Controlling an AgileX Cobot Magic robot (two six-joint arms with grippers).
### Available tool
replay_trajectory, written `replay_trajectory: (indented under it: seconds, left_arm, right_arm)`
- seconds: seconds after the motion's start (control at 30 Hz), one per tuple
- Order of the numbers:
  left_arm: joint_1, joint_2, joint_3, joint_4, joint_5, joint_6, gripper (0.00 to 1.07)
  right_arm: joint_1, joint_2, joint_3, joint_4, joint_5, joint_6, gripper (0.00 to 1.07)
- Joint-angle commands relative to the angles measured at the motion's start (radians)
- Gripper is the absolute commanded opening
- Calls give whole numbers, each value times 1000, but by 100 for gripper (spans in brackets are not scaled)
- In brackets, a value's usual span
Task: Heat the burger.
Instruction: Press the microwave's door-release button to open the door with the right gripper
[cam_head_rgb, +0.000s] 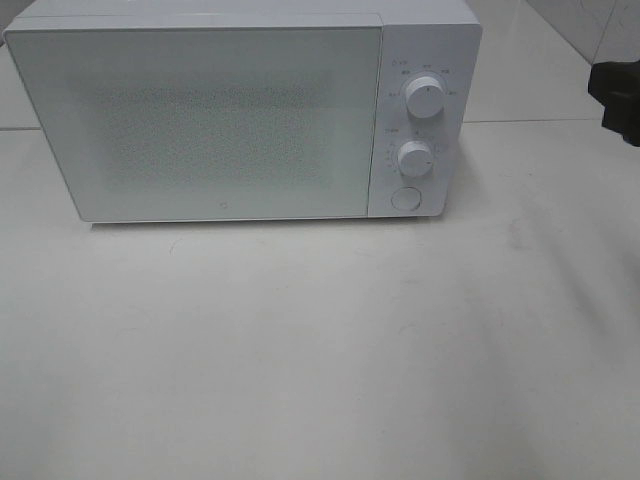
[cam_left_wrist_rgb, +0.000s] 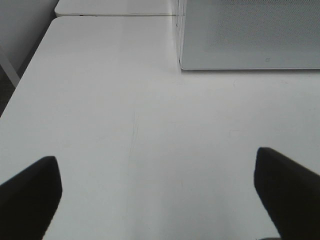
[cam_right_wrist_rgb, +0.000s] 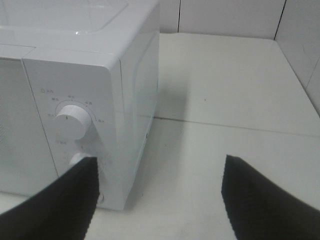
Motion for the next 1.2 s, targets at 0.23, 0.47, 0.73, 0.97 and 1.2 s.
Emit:
replay_trajectory:
  seconds: [0.23,0.47,0.73,0.97,1.2]
  left_arm:
    - [2,-8,0,-2,-11,-1,98]
    - [2,-8,0,-2,-11,-1,98]
    - [2,-8,0,-2,-11,-1,98]
    - [2,-8,0,-2,-11,-1,98]
    - [2,-8,0,-2,-11,-1,98]
  right_arm:
    - [-3,85,175,81,-453,1,71]
    - [65,169,257,207,-628,-26,71]
    - [301,319,267,467,-769,-216,71]
    - [466,446,267,595,-945,-236,71]
    - [619,588,240,732,-1074,-233,71]
